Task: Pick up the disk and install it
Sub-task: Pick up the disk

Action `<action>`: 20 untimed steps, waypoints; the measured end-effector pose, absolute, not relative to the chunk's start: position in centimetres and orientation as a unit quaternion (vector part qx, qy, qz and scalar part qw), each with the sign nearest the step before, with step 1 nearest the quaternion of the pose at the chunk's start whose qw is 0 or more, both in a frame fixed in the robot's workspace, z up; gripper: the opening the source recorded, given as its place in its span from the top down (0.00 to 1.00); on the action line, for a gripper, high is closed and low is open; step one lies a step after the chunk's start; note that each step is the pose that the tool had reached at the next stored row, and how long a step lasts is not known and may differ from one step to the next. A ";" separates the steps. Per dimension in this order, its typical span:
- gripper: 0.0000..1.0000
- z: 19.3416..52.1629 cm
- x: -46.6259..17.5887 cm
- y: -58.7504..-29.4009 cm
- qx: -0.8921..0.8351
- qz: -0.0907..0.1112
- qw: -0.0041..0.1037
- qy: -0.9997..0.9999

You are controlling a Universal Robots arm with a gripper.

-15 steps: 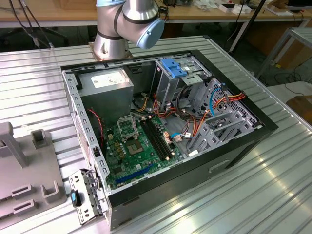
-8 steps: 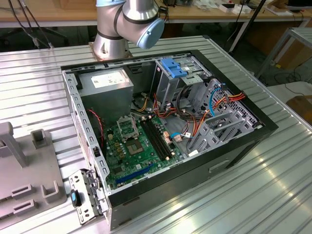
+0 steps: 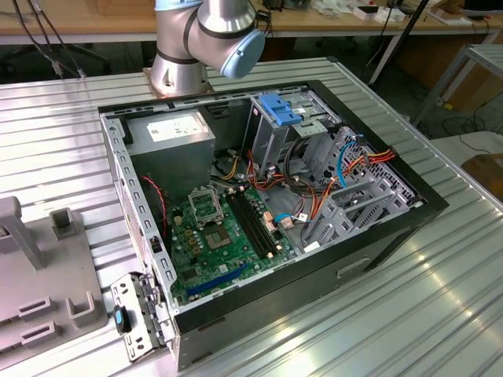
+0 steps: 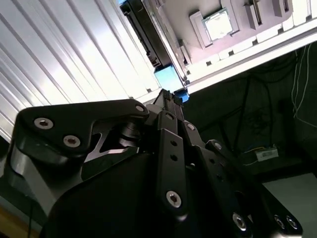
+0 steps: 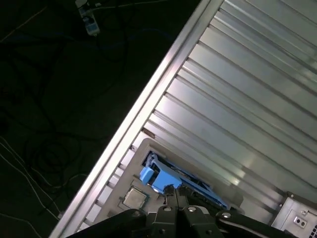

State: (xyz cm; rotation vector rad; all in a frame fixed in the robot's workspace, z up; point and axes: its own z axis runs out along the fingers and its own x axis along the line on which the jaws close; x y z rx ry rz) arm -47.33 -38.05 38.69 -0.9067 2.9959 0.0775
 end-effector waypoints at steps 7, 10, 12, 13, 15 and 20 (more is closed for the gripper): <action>0.89 38.7 -47.4 -38.0 -0.349 0.025 0.004 0.937; 0.89 38.7 -47.5 -38.0 -0.373 0.025 0.003 0.928; 0.89 38.7 -47.5 -38.0 -0.412 0.025 0.002 0.911; 0.89 38.7 -47.5 -38.0 -0.418 0.025 0.002 0.908; 0.89 38.7 -47.5 -38.0 -0.435 0.025 0.001 0.900; 0.89 38.7 -47.5 -38.0 -0.469 0.025 0.000 0.883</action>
